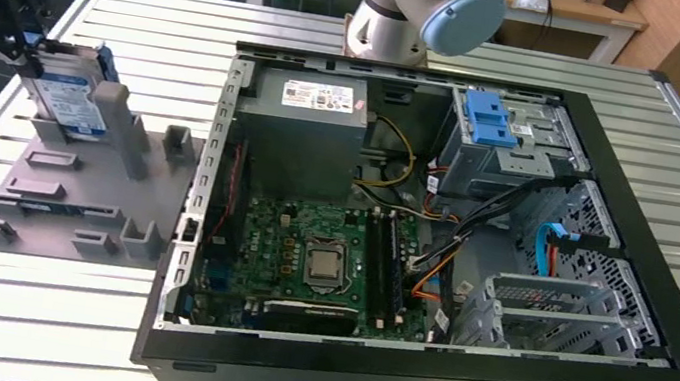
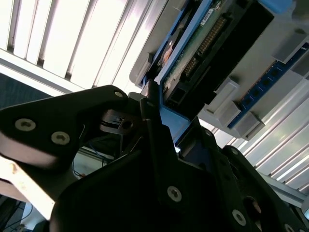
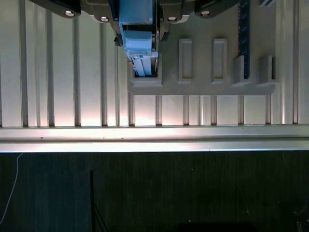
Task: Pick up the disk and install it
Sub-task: 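Pick up the disk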
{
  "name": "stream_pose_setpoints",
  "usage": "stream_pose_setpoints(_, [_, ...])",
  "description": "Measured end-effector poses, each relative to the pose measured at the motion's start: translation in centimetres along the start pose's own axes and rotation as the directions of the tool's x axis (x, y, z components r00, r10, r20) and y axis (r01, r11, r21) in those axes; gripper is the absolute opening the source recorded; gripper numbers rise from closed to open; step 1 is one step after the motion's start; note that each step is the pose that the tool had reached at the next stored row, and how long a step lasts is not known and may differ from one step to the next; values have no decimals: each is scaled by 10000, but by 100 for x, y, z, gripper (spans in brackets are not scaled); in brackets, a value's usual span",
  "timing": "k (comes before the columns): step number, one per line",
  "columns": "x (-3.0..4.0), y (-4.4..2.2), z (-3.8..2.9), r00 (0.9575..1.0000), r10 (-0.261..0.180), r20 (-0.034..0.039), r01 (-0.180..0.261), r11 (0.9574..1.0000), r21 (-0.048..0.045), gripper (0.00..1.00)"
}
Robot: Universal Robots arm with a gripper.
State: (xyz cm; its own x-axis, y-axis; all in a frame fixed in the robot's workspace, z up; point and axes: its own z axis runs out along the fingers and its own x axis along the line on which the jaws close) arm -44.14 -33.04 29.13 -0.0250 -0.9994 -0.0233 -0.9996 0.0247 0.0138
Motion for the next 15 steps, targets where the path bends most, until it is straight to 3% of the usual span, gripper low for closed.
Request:
stream_pose_setpoints(7, [-2, 1, -76, 10000, 0, -1, 0, 10000, -1, 36])
stream_pose_setpoints(15, [-2, 1, -79, 10000, -1, 0, 1, 10000, -1, 36])
